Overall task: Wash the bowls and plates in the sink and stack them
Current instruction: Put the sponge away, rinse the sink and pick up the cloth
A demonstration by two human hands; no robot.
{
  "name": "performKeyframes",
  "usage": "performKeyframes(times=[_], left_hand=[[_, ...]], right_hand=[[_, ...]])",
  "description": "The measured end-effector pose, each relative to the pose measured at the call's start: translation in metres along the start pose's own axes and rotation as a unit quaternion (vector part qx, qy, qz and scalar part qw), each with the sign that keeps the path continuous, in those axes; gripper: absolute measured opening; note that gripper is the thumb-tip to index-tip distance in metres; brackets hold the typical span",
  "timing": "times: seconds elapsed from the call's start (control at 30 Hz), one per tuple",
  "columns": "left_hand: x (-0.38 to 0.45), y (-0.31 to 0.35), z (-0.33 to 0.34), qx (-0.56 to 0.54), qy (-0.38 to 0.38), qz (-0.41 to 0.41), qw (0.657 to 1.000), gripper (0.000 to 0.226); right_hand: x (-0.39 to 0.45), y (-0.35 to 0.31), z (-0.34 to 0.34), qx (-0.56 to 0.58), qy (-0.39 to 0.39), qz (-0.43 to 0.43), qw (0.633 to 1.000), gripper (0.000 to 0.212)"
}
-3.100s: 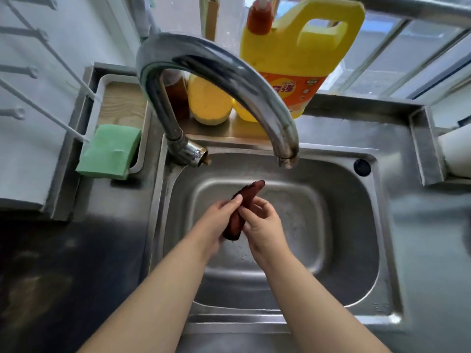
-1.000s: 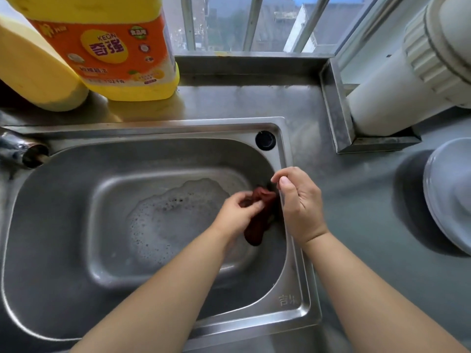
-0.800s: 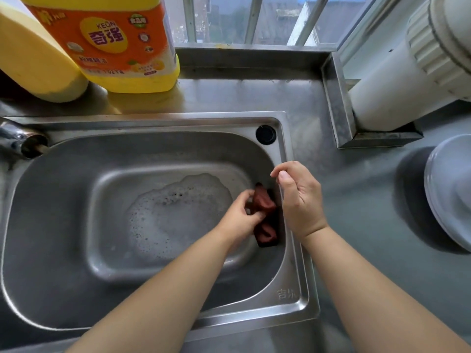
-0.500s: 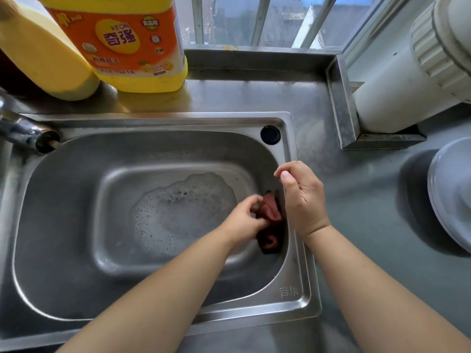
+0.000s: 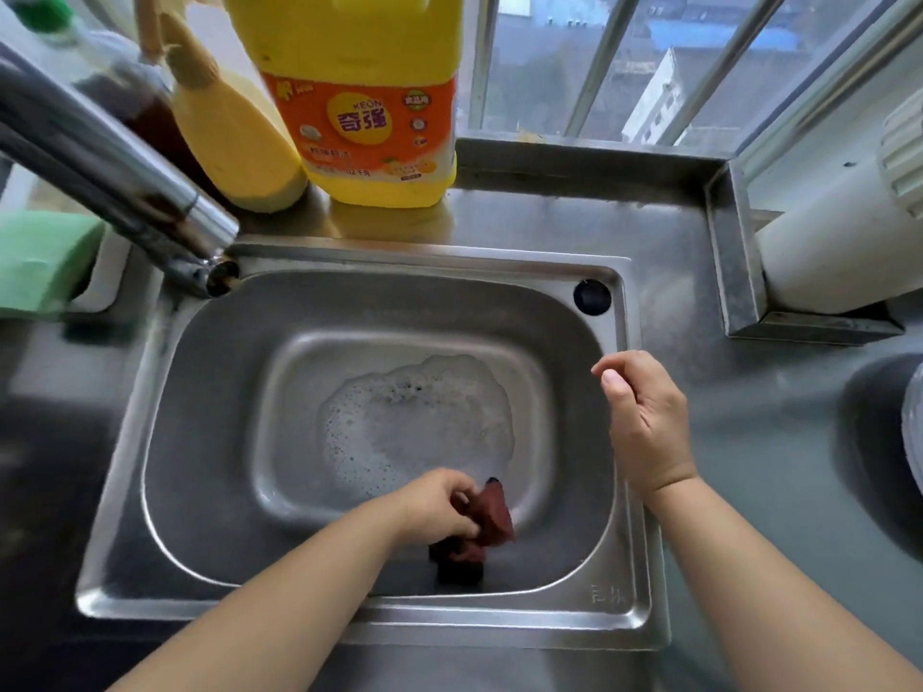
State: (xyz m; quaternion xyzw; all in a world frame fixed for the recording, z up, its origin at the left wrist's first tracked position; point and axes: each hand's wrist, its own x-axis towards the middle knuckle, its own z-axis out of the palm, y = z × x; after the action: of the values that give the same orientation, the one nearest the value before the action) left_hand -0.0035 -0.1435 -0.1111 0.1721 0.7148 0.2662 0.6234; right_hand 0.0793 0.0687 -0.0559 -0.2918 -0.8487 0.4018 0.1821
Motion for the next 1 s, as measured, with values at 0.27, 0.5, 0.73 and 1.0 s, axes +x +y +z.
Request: performKeyframes(times=[0.27,0.5,0.73,1.0], left_hand=[[-0.082,-0.013,-0.077,-0.273,0.246,0.031,0.93,0.031],[-0.144,-0.032,-0.109,-0.28,0.381,0.054,0.88,0.025],[-0.204,-0.066,-0.129,-0.324,0.414,0.078,0.847,0.036],[-0.243,-0.127,-0.185,-0.193,0.573,0.056,0.795,0.021]], right_hand=[[-0.011,-0.072,0.046,0.009,-0.181,0.046,0.982,0.01],[-0.046,-0.16,0.137,0.127,-0.371,0.218,0.894,0.026],[-0.062,-0.235,0.192,0.21,-0.353,0.217,0.886,0.016],[-0.068,-0.296,0.256,0.25,-0.37,0.234,0.864,0.01]])
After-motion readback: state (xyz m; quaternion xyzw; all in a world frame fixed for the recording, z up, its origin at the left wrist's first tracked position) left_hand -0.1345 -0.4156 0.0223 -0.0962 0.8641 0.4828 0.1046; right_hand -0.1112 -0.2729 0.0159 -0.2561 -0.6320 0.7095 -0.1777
